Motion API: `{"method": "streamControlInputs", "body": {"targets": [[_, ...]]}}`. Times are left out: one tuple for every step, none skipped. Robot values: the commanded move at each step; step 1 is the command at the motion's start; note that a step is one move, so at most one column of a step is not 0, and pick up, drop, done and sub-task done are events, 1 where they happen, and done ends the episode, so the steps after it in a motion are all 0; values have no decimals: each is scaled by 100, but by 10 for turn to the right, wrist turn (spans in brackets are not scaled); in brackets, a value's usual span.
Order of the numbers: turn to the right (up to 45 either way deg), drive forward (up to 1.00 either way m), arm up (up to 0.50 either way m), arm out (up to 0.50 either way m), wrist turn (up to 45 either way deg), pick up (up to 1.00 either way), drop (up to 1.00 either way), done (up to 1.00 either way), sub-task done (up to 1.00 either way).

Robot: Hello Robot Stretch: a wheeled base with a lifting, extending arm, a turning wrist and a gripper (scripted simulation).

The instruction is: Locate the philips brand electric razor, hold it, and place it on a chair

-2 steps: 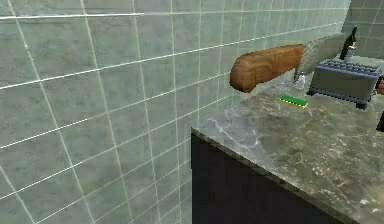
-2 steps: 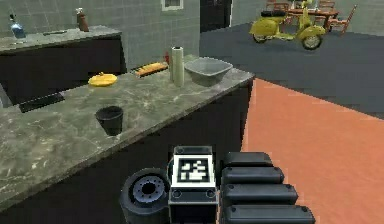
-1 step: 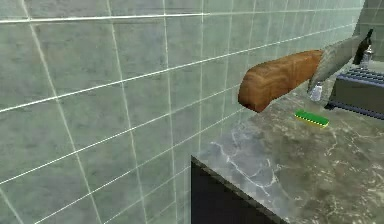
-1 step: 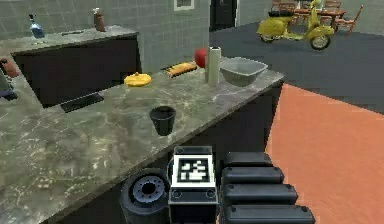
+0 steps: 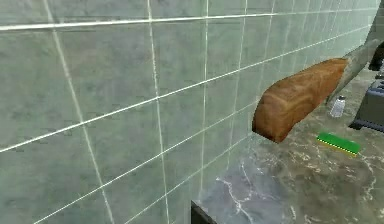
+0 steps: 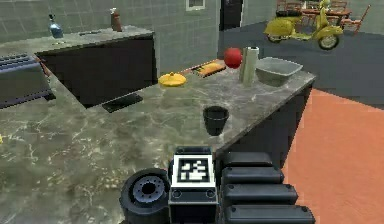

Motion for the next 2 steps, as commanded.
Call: {"method": "streamControlInputs", "body": {"targets": [[450, 0, 0, 0, 0, 0, 0, 0, 0], [450, 0, 0, 0, 0, 0, 0, 0, 0]]}}
